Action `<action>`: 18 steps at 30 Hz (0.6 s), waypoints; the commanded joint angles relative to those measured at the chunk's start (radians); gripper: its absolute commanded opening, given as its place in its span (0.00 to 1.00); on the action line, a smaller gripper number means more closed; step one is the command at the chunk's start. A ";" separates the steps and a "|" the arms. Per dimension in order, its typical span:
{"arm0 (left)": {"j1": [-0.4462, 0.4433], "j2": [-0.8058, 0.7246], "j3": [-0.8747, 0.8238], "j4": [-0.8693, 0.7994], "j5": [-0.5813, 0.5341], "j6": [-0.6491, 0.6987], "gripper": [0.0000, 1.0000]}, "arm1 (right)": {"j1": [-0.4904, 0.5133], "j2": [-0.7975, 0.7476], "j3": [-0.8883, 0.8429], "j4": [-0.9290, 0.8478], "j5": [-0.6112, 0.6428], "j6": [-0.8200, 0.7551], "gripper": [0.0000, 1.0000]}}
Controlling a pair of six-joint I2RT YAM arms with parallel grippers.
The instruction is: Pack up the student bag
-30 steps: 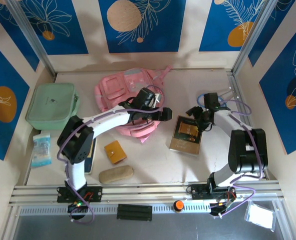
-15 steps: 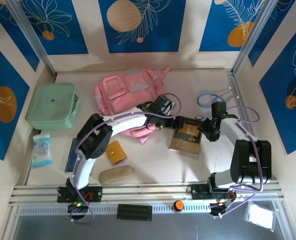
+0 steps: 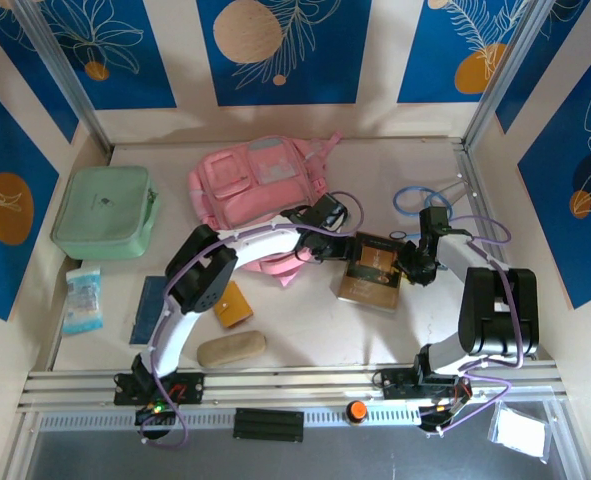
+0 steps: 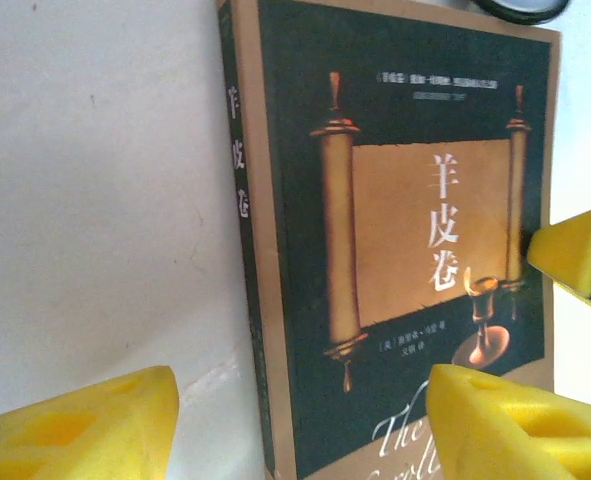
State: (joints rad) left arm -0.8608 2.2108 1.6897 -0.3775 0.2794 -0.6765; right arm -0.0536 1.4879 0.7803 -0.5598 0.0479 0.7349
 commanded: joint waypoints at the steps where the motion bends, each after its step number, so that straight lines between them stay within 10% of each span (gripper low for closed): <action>1: -0.006 0.025 0.034 -0.080 -0.038 -0.011 0.64 | 0.009 0.023 -0.012 0.002 -0.089 -0.013 0.25; 18: -0.003 0.057 0.037 -0.090 -0.031 -0.058 0.55 | 0.030 0.072 -0.033 0.094 -0.232 0.007 0.22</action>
State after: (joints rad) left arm -0.8608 2.2360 1.6978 -0.4507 0.2428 -0.7094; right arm -0.0326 1.5299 0.7738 -0.4870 -0.1085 0.7326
